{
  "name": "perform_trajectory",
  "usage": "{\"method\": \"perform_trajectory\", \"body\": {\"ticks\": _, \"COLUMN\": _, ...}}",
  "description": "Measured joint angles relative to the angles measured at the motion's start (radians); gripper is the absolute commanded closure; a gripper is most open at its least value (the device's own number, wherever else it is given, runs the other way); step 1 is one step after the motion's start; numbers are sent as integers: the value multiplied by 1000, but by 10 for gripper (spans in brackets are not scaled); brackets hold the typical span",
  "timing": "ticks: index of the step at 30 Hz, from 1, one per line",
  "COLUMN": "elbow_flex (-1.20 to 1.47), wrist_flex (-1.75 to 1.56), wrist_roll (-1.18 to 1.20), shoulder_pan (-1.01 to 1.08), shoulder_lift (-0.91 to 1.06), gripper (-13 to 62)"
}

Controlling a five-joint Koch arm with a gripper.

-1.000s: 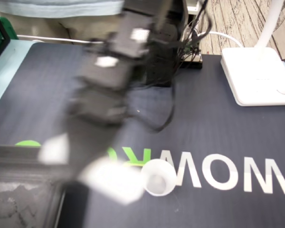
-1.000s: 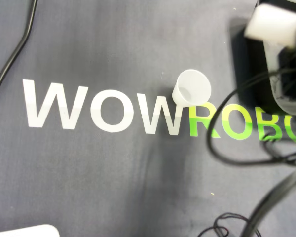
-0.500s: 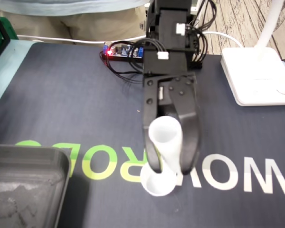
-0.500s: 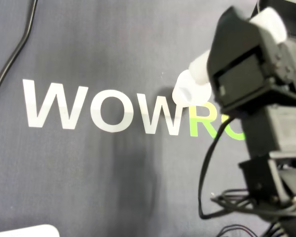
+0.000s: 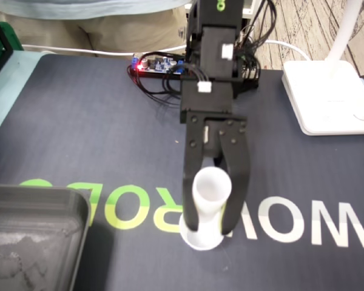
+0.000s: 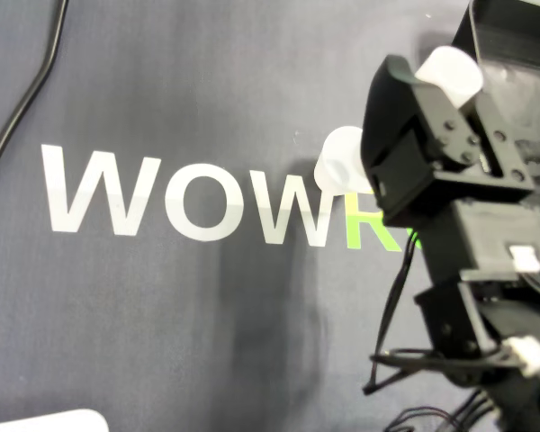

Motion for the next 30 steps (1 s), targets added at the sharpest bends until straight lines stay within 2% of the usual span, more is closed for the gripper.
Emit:
{"method": "perform_trajectory", "body": {"ticks": 8, "elbow_flex": 0, "wrist_flex": -18, "wrist_roll": -3, "shoulder_pan": 3, "shoulder_lift": -55, "gripper": 486}}
{"method": "perform_trajectory", "body": {"ticks": 12, "elbow_flex": -3, "wrist_flex": -120, "wrist_roll": -6, "shoulder_pan": 3, "shoulder_lift": -147, "gripper": 481}}
{"method": "perform_trajectory", "body": {"ticks": 14, "elbow_flex": -3, "wrist_flex": -126, "wrist_roll": -6, "shoulder_pan": 3, "shoulder_lift": -156, "gripper": 420}}
{"method": "perform_trajectory", "body": {"ticks": 19, "elbow_flex": -23, "wrist_flex": -127, "wrist_roll": -8, "shoulder_pan": 9, "shoulder_lift": -204, "gripper": 339}}
{"method": "perform_trajectory", "body": {"ticks": 24, "elbow_flex": -26, "wrist_flex": -127, "wrist_roll": -8, "shoulder_pan": 9, "shoulder_lift": -209, "gripper": 222}}
{"method": "perform_trajectory", "body": {"ticks": 30, "elbow_flex": -21, "wrist_flex": -133, "wrist_roll": -15, "shoulder_pan": 9, "shoulder_lift": -130, "gripper": 204}}
